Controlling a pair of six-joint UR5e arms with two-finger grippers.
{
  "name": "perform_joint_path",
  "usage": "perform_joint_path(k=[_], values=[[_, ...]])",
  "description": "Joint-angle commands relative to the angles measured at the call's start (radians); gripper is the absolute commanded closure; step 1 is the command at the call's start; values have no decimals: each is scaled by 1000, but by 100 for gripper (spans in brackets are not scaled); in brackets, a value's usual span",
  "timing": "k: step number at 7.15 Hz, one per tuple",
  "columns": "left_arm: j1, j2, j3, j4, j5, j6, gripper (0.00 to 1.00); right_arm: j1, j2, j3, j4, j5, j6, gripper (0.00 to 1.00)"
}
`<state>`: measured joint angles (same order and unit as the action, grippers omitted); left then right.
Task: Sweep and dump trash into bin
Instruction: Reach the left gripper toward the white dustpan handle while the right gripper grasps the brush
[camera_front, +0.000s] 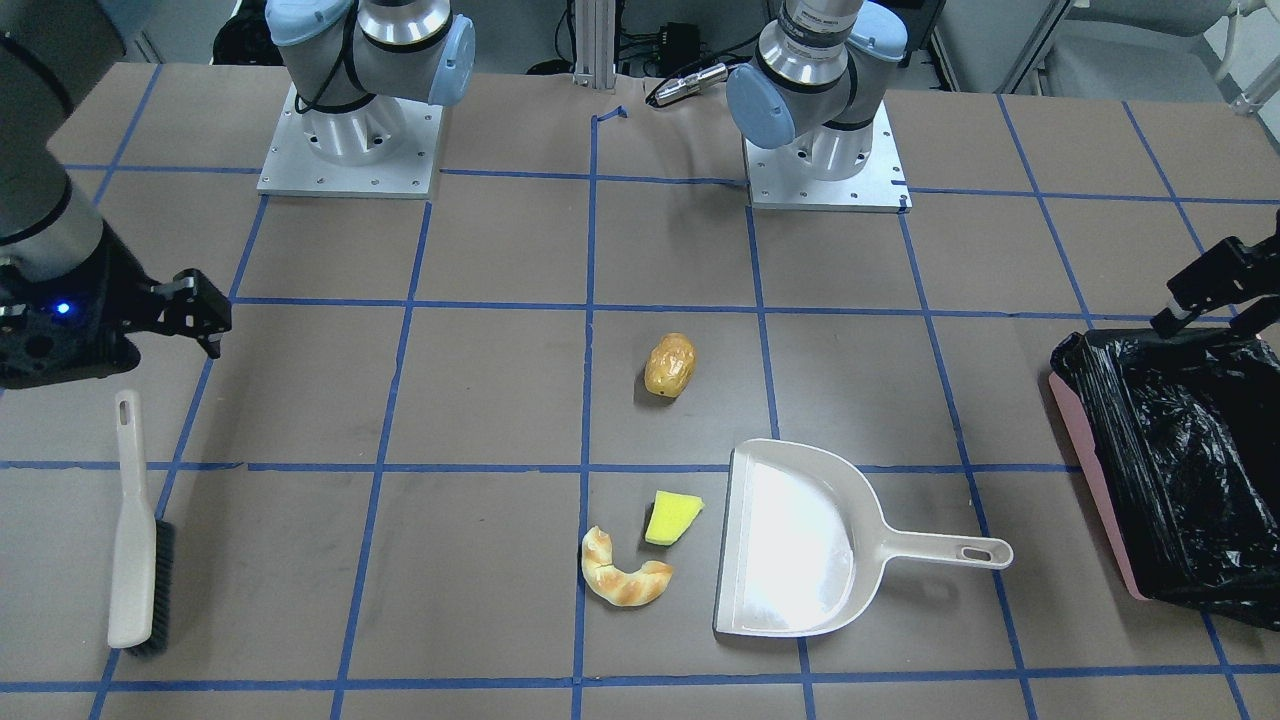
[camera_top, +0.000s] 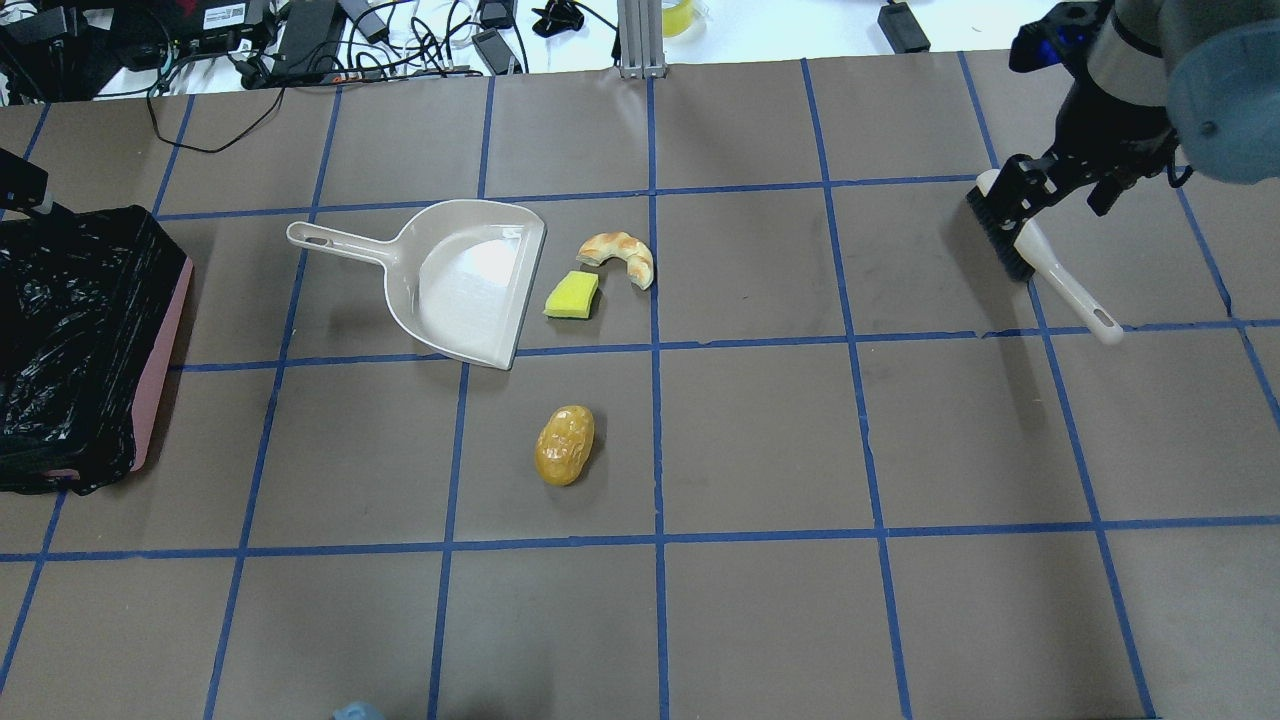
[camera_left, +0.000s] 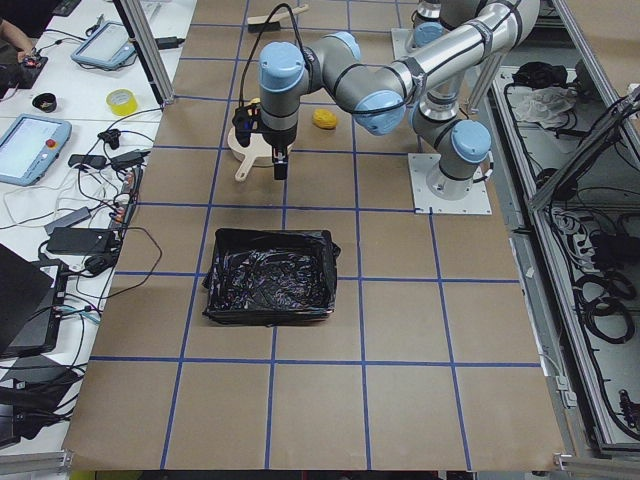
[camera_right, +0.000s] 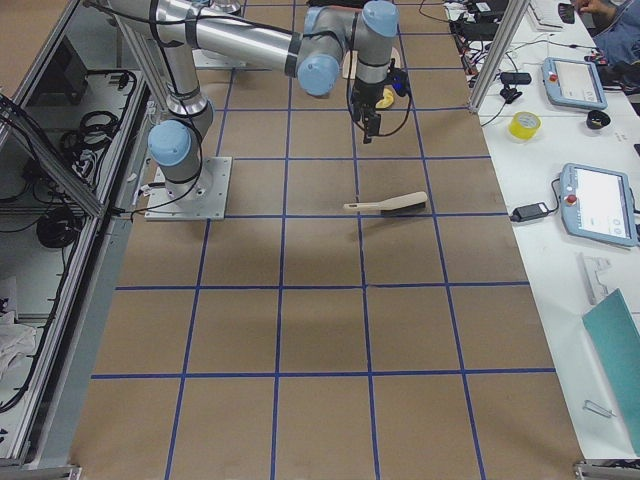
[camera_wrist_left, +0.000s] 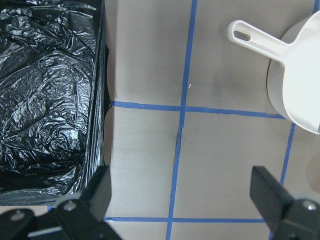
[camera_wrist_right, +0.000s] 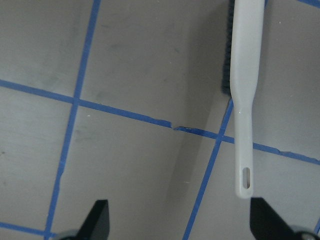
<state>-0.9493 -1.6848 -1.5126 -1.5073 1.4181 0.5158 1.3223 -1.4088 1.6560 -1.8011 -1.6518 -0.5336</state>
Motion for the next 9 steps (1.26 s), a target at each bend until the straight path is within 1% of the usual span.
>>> perform_joint_path(k=[1, 2, 3, 4, 5, 6, 7, 8, 9], values=[[-2, 0, 0, -1, 4, -5, 0, -93, 106, 89, -196, -2, -180, 1], [-8, 0, 0, -1, 4, -25, 0, -118, 155, 140, -287, -6, -224, 1], [-28, 5, 0, -1, 5, -40, 0, -136, 175, 163, -326, -17, -258, 3], [-55, 7, 2, -1, 8, -77, 0, -150, 177, 188, -311, -46, -275, 5], [-95, 8, 2, 1, 24, -147, 0, -150, 168, 239, -325, -74, -275, 11], [-141, 13, 3, 1, 25, -210, 0, -150, 165, 238, -326, -75, -278, 31], [-190, 17, 2, 2, 25, -290, 0, -150, 166, 234, -331, -98, -284, 64], [-241, 22, 3, 1, 27, -356, 0, -150, 166, 225, -334, -103, -287, 74], [-296, 20, 3, 5, 66, -422, 0, -150, 168, 202, -331, -100, -283, 82]])
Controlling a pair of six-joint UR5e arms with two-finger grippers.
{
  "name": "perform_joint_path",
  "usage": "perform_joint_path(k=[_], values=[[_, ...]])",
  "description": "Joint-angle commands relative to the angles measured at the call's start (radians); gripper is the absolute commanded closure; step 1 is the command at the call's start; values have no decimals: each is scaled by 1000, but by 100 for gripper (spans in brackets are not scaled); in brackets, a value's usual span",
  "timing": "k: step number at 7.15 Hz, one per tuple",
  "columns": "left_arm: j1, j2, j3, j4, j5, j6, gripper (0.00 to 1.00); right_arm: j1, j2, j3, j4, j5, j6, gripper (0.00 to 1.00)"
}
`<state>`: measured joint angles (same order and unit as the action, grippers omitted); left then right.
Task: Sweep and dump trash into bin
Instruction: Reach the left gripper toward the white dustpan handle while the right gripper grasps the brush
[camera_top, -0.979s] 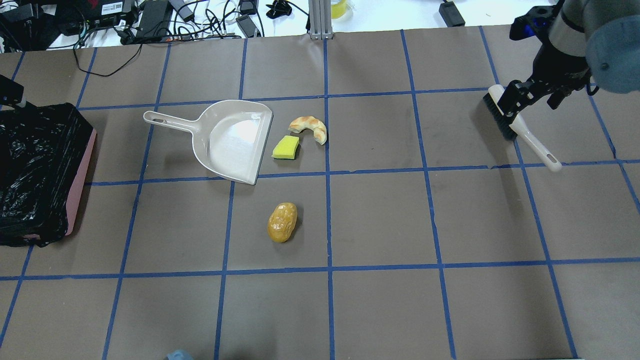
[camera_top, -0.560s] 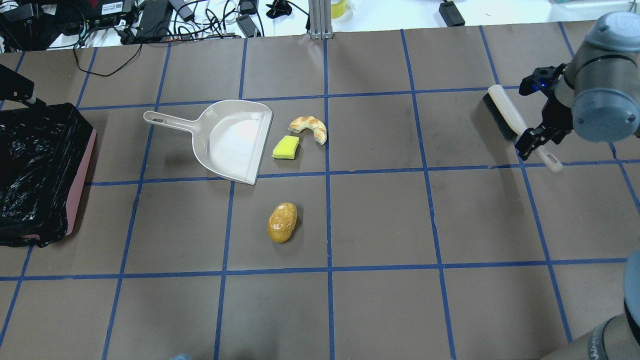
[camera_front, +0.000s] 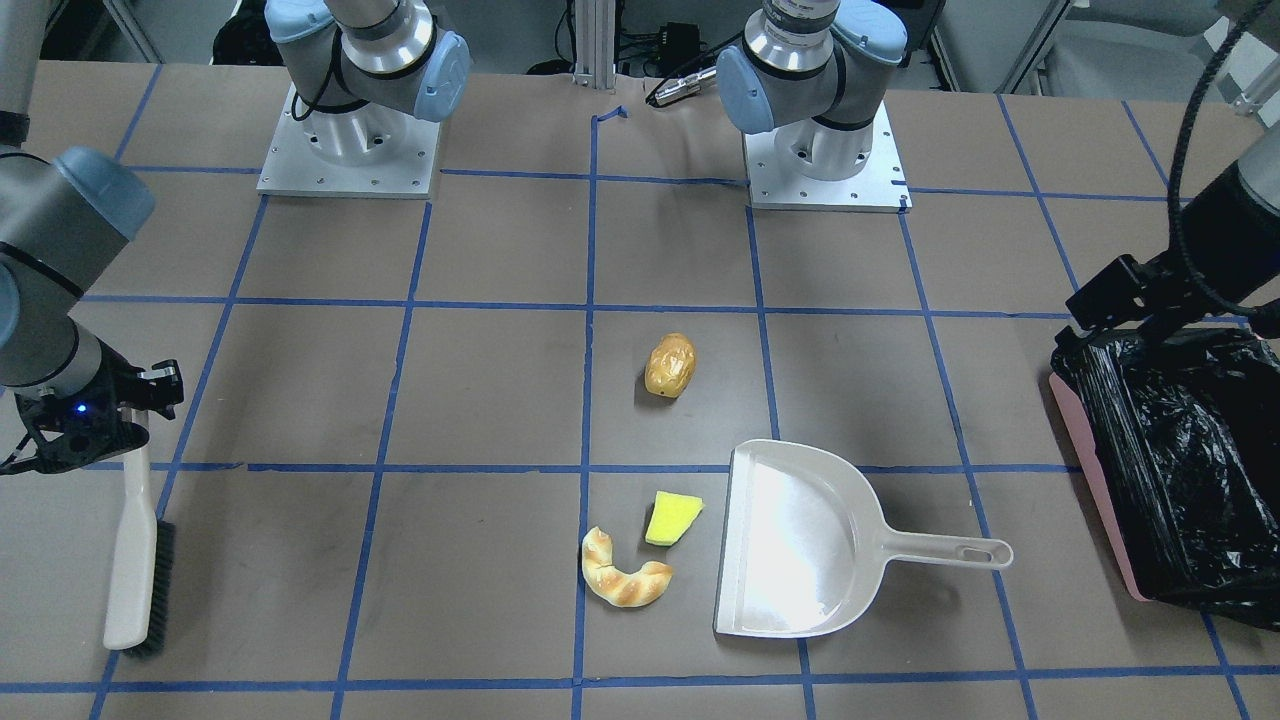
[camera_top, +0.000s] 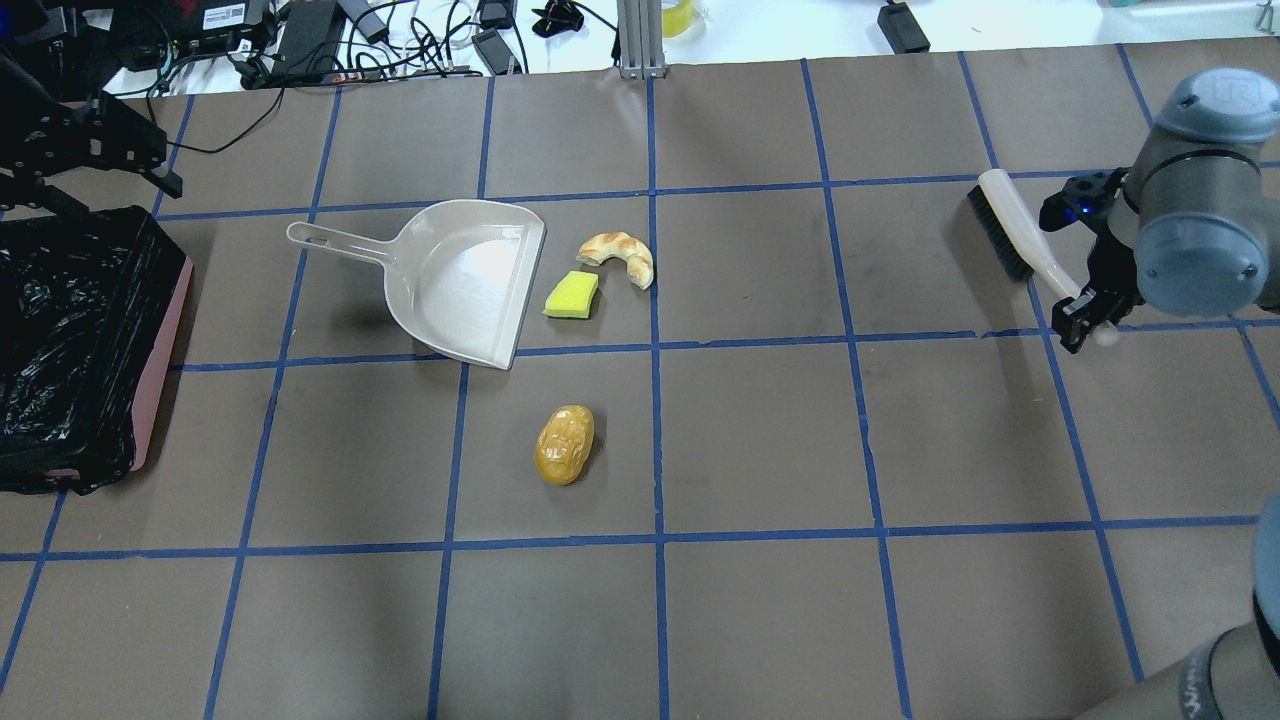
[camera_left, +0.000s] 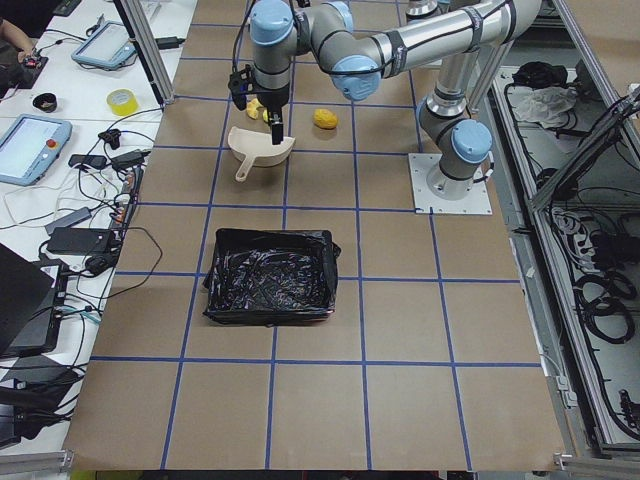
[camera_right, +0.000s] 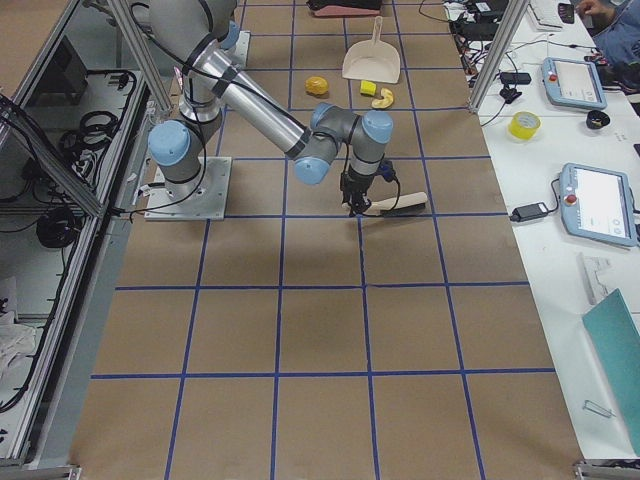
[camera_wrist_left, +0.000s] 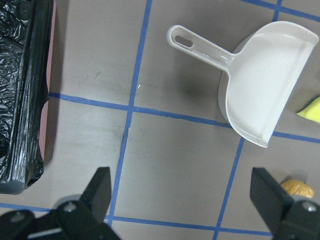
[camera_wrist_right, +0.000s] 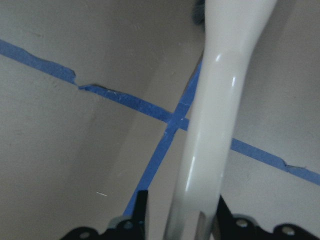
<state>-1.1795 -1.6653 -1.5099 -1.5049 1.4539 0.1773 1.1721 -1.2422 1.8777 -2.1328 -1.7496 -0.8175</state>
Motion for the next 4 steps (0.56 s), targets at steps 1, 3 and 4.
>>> perform_joint_path(k=[1, 3, 4], values=[[-130, -10, -1, 26, 74, -134, 0, 0, 0, -34, 4, 4, 11, 90], [-157, -13, -13, 35, 74, -95, 0, 6, -14, -37, 10, 6, 68, 96], [-155, -33, -27, 84, 74, 65, 1, 48, -66, -34, 25, 5, 180, 96]])
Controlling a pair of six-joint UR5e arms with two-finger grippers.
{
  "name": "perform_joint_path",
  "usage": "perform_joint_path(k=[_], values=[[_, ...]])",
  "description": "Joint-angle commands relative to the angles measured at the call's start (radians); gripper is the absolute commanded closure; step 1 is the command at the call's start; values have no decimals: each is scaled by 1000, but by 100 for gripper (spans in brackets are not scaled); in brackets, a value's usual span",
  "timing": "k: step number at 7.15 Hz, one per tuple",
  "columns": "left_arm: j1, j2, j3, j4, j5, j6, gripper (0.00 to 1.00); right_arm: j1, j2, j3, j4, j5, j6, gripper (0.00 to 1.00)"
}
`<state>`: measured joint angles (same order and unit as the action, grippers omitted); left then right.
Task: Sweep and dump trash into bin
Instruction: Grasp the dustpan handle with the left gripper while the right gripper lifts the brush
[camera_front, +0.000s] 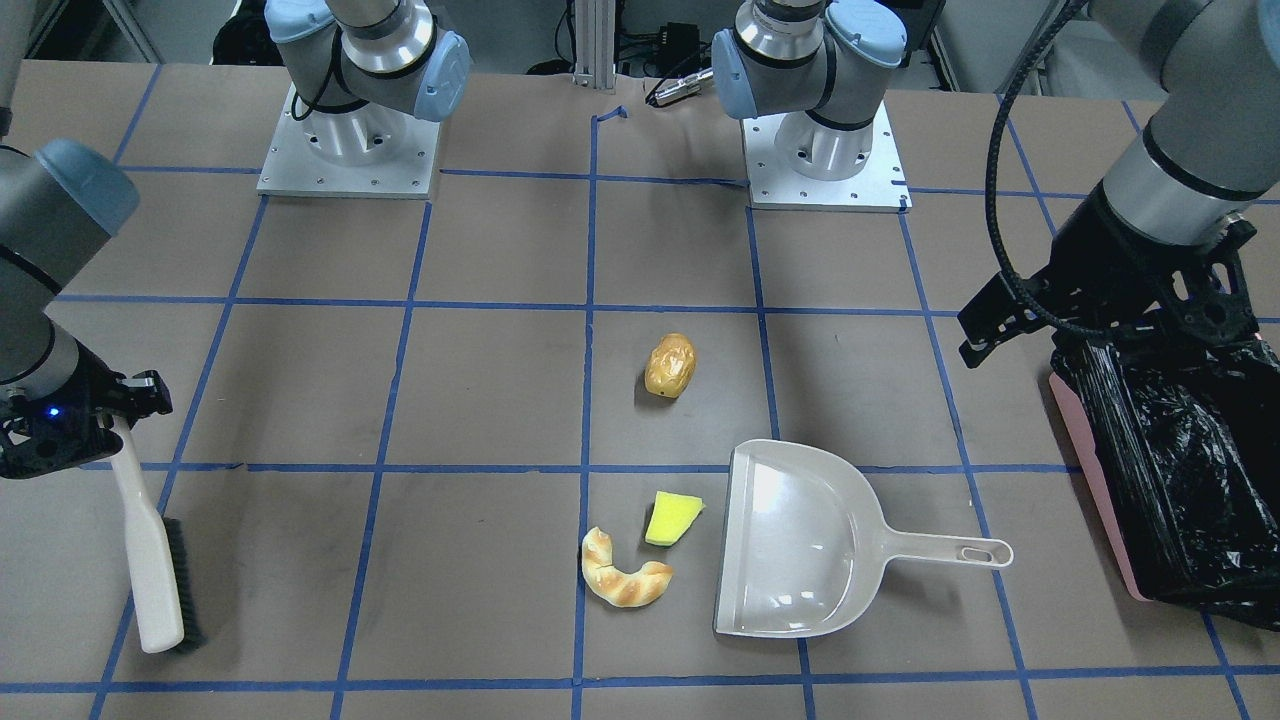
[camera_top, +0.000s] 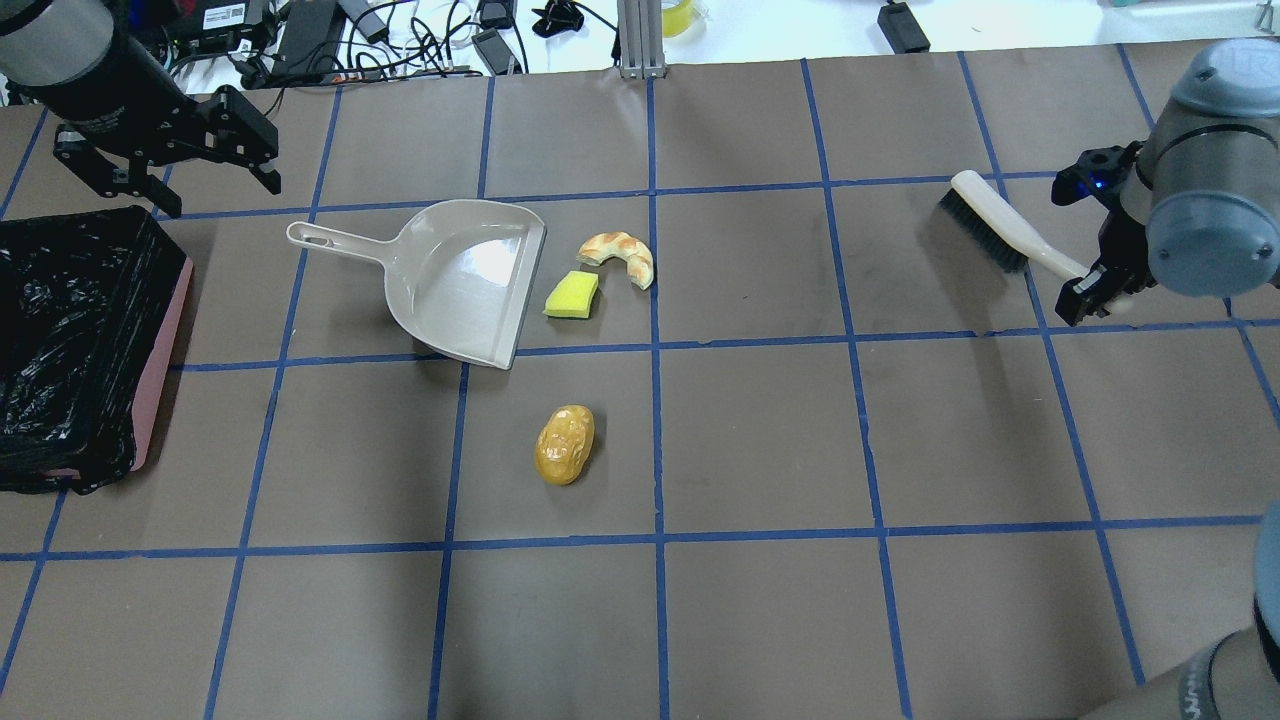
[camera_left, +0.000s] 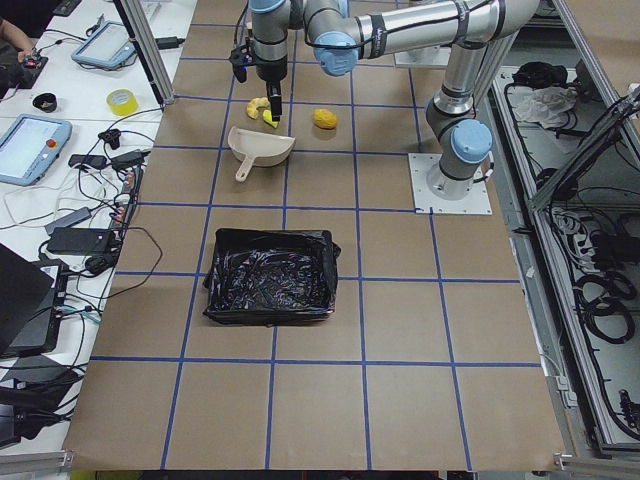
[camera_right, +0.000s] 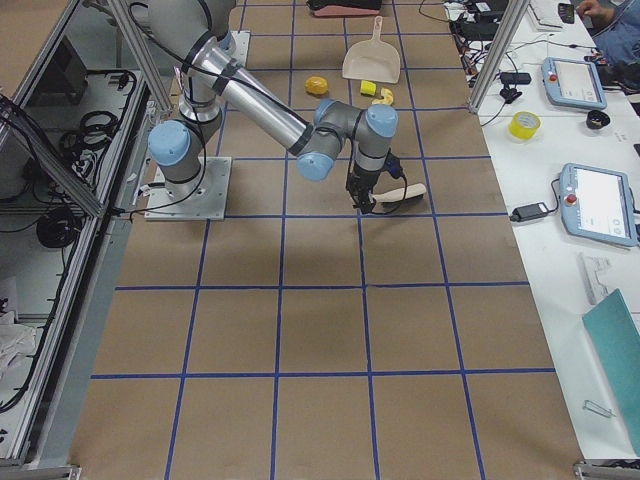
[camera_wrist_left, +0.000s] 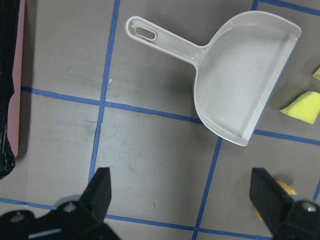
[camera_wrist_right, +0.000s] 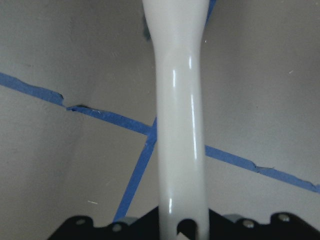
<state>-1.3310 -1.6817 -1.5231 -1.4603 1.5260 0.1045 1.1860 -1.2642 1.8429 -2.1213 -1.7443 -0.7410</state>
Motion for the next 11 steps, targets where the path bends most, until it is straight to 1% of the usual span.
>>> perform_joint_path(k=[1, 2, 3, 4, 5, 6, 7, 9, 10, 11], values=[[-5, -48, -50, 198, -1, 313, 4, 70, -41, 4, 11, -3, 113, 96], [-5, -74, -81, 293, -3, 504, 5, 67, -38, 7, 15, -1, 104, 96], [-4, -110, -86, 348, 0, 714, 5, 67, -32, 7, 6, -4, 68, 96], [-2, -157, -83, 403, 5, 1058, 5, 66, -11, 7, 3, -4, 52, 91], [-2, -203, -86, 411, 3, 1230, 0, 66, -6, 10, 3, -4, 55, 65], [-2, -249, -86, 411, 11, 1397, 0, 61, 0, 19, 4, -6, 64, 50], [-2, -283, -77, 411, 11, 1548, 0, 57, 9, 22, 3, -6, 52, 50], [-2, -352, -66, 420, 51, 1764, 0, 52, 19, 22, 3, -6, 52, 49], [-2, -369, -43, 425, 51, 1764, 0, 52, 20, 22, 3, -4, 52, 49], [-2, -389, -37, 426, 52, 1759, 0, 52, 20, 22, 1, -4, 51, 55]])
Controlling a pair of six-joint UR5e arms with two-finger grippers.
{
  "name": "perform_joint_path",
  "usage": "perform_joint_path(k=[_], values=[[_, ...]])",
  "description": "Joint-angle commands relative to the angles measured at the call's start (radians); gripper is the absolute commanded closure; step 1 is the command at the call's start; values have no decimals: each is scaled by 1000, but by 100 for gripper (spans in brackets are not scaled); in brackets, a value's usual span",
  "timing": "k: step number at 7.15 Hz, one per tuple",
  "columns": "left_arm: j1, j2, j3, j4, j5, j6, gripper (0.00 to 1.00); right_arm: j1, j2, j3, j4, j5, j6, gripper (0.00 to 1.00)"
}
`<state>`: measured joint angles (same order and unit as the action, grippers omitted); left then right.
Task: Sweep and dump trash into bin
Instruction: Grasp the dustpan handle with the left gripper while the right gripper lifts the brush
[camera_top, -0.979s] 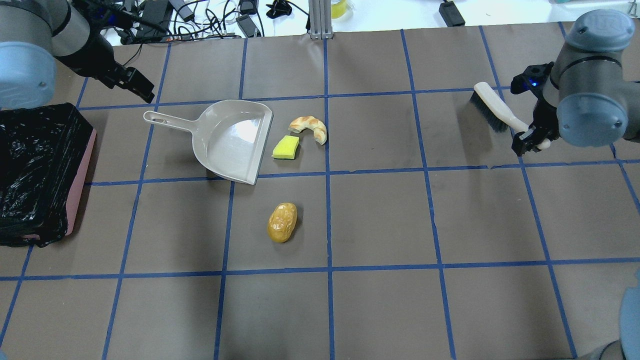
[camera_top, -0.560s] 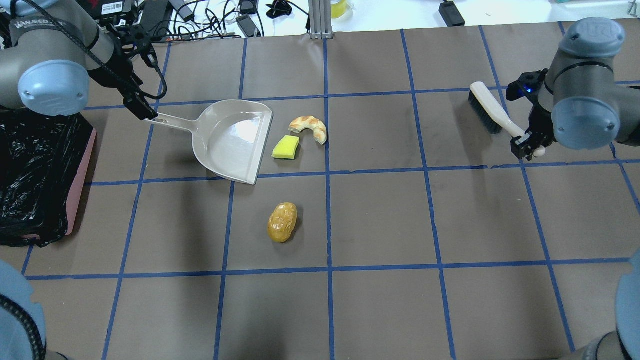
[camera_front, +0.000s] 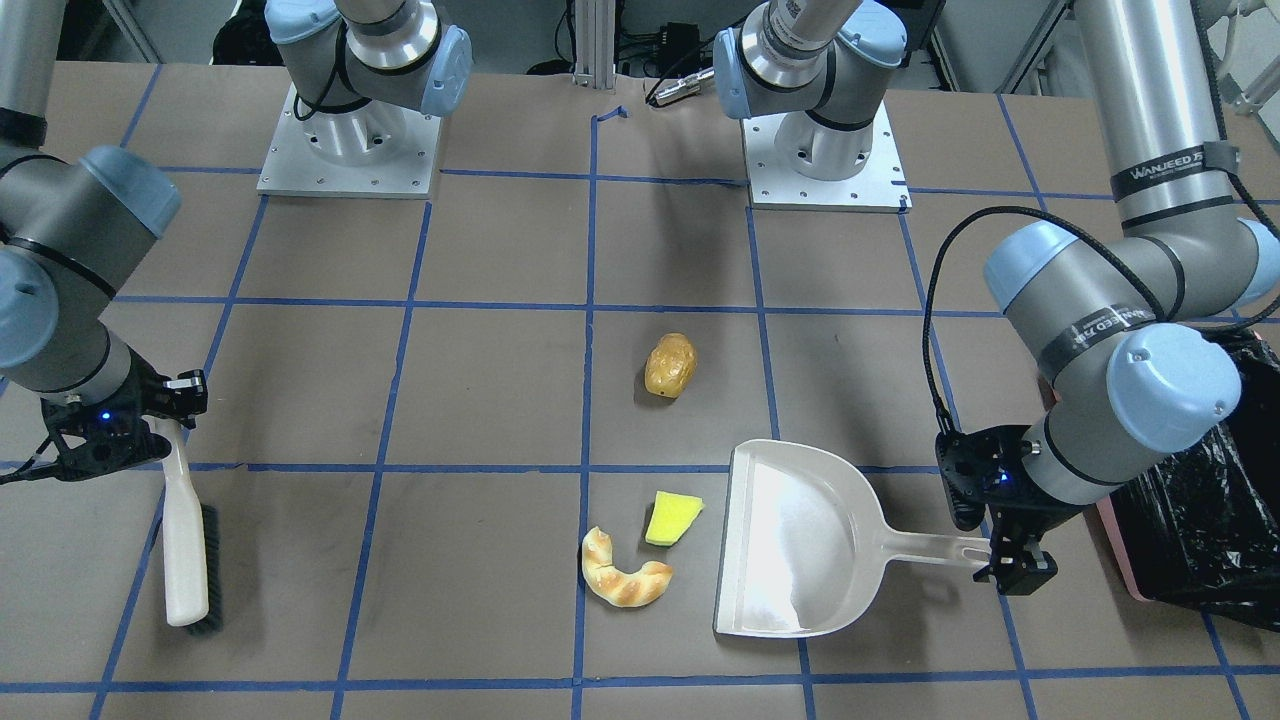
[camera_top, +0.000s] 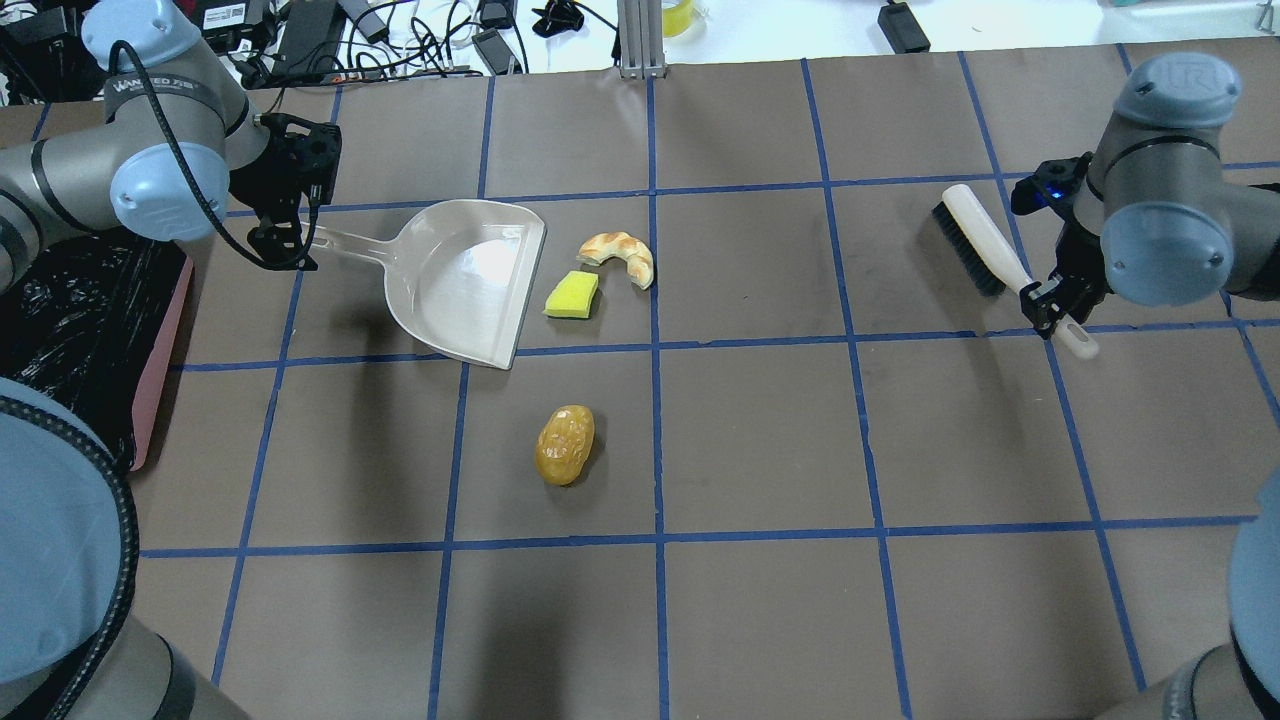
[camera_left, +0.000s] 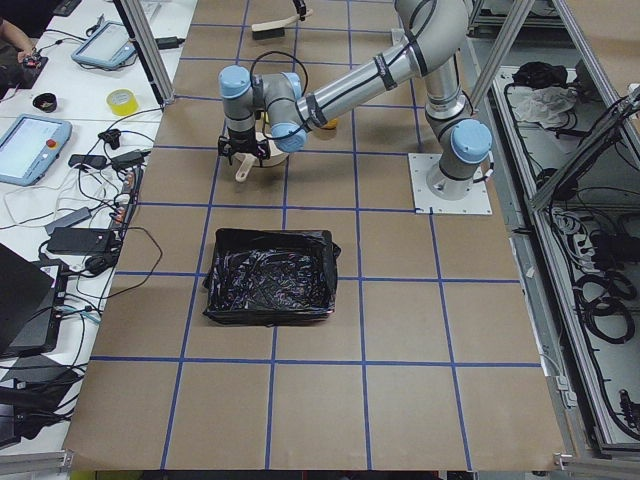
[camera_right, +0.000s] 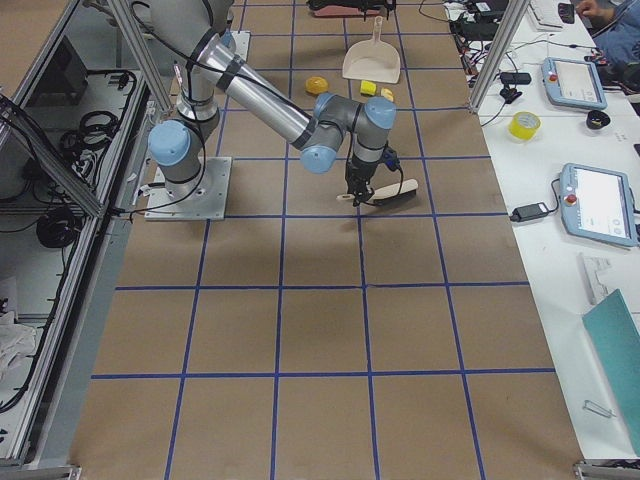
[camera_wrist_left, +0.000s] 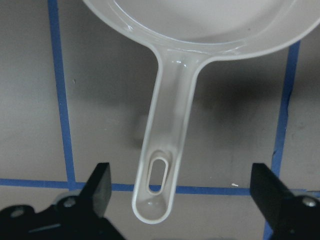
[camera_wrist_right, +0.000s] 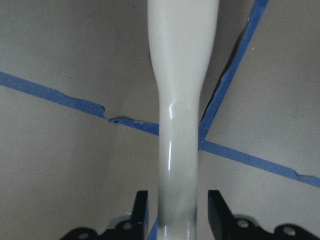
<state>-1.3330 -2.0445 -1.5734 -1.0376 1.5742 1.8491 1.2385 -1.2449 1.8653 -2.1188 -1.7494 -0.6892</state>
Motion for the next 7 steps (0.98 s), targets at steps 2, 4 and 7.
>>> perform_joint_path(k=[2, 4, 7], values=[[0, -43, 10, 4, 1, 12, 5, -1, -1, -1, -7, 2, -13, 84], [0, -46, 4, 5, 0, 5, 37, -1, -13, -14, 0, 4, 0, 100], [0, -33, -4, 4, 1, -2, 95, 109, -117, -15, 117, -27, 393, 100]])
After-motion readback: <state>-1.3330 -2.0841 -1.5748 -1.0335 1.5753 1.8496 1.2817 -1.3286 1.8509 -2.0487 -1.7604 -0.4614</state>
